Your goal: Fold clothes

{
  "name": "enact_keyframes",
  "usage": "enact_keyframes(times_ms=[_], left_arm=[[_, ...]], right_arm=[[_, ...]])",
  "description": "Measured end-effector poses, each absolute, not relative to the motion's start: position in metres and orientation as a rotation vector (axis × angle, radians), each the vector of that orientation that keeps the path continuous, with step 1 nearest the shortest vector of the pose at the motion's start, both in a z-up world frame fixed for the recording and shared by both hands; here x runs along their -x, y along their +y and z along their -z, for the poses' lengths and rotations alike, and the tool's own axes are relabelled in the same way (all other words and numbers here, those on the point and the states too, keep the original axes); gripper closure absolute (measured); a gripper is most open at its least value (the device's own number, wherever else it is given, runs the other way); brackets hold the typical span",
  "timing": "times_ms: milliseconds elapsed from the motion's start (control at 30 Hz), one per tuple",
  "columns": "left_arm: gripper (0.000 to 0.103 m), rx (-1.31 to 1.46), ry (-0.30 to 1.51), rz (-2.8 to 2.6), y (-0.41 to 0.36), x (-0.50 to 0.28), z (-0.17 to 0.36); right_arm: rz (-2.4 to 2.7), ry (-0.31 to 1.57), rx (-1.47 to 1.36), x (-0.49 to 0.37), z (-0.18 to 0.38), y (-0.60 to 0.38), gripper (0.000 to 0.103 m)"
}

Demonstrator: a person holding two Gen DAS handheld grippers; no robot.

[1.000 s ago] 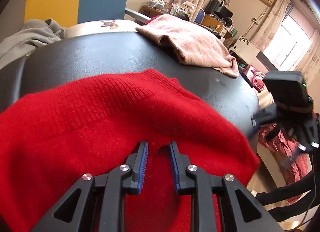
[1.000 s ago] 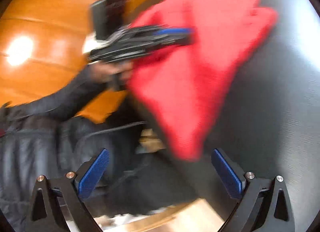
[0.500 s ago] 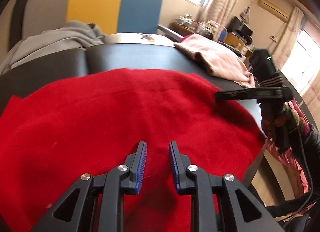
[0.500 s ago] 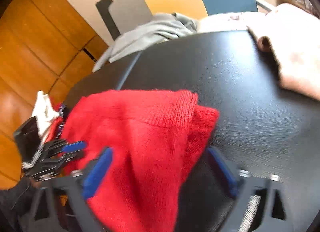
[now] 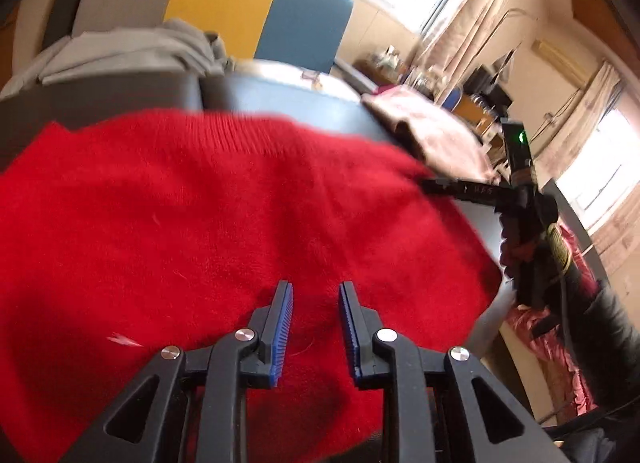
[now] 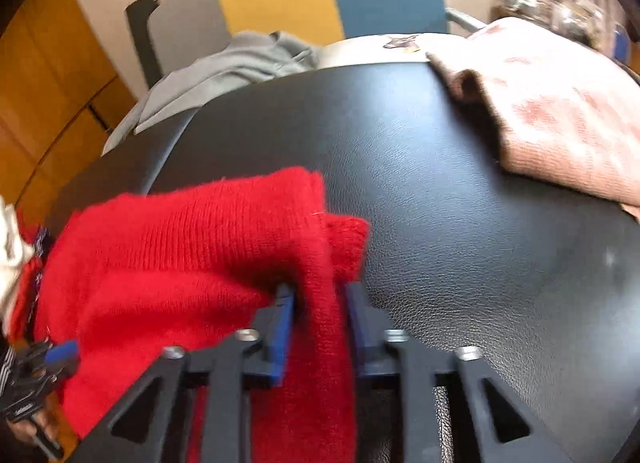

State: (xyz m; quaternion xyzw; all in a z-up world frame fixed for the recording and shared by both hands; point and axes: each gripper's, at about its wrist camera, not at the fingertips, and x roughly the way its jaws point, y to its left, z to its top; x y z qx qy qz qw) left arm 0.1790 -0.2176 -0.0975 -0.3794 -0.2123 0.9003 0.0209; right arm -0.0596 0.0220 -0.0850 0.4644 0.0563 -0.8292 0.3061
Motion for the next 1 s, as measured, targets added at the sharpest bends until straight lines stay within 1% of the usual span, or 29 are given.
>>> enact_keyframes(times_ms=[100,167,200,233,333,367,433,467,500,533,567,633,667,767,833,867,967,1000], left_arm=[[0.079,1.132,-0.638,-2.889,-0.245,-0.184,0.081],[0.079,1.135,-0.621,-2.964,-0.266,-0.183,0.075],[0.079,1.147,-0.62,-2.993,-0.277,-0.182,0.075],[0.079,1.164,-0.62,-3.021,-0.287,-0.18,0.076],[0.076,1.325,-0.617,-3.071,-0.308,-0.17,0.096],[0.079,1.371,-0.621,-3.086,-0.315,-0.169,0.103],[0.08,1.31,-0.705,-3.108,-0.321,-0.184,0.115],[0.082,1.288,-0.709,-3.123,-0.319,-0.19,0.116],[0.082,1.265,-0.713,-3.138,-0.317,-0.196,0.118],[0.082,1.243,-0.716,-3.153,-0.315,-0.202,0.119],[0.082,1.219,-0.72,-3.168,-0.313,-0.207,0.12],[0.082,1.17,-0.758,-3.172,-0.309,-0.215,0.12],[0.082,1.148,-0.802,-3.159,-0.31,-0.219,0.118],[0.078,1.152,-0.837,-3.181,-0.316,-0.247,0.109],[0.077,1.166,-0.848,-3.206,-0.32,-0.266,0.102],[0.074,1.151,-0.888,-3.214,-0.323,-0.276,0.099],[0.073,1.102,-1.01,-3.233,-0.333,-0.305,0.092],[0.071,1.085,-1.052,-3.238,-0.336,-0.315,0.089]], right_arm=[[2.288,0.182,-1.104,0.042,0.054,0.019,0.053],[2.247,0.137,-1.025,0.023,0.036,0.003,0.034],[2.205,0.113,-1.006,0.015,0.03,-0.011,0.031],[2.158,0.097,-0.992,0.008,0.028,-0.021,0.03],[2.041,0.089,-0.982,-0.009,0.035,-0.055,0.03],[2.012,0.097,-0.984,-0.014,0.04,-0.067,0.029],[2.004,0.157,-0.999,-0.014,0.057,-0.088,0.03],[2.04,0.242,-1.006,-0.01,0.069,-0.094,0.028],[2.064,0.311,-1.008,-0.007,0.082,-0.097,0.025],[2.067,0.339,-1.0,-0.004,0.097,-0.093,0.011],[2.064,0.348,-0.996,0.0,0.107,-0.089,0.01],[2.033,0.268,-1.011,0.01,0.107,-0.08,0.01],[2.023,0.248,-1.013,0.013,0.107,-0.077,0.007],[2.033,0.328,-0.987,0.007,0.108,-0.082,0.004],[2.026,0.302,-0.987,0.01,0.109,-0.076,0.004],[2.023,0.29,-0.986,0.01,0.109,-0.074,0.003],[2.018,0.282,-0.984,0.004,0.109,-0.075,0.001],[2.018,0.283,-0.983,0.002,0.108,-0.076,0.0]])
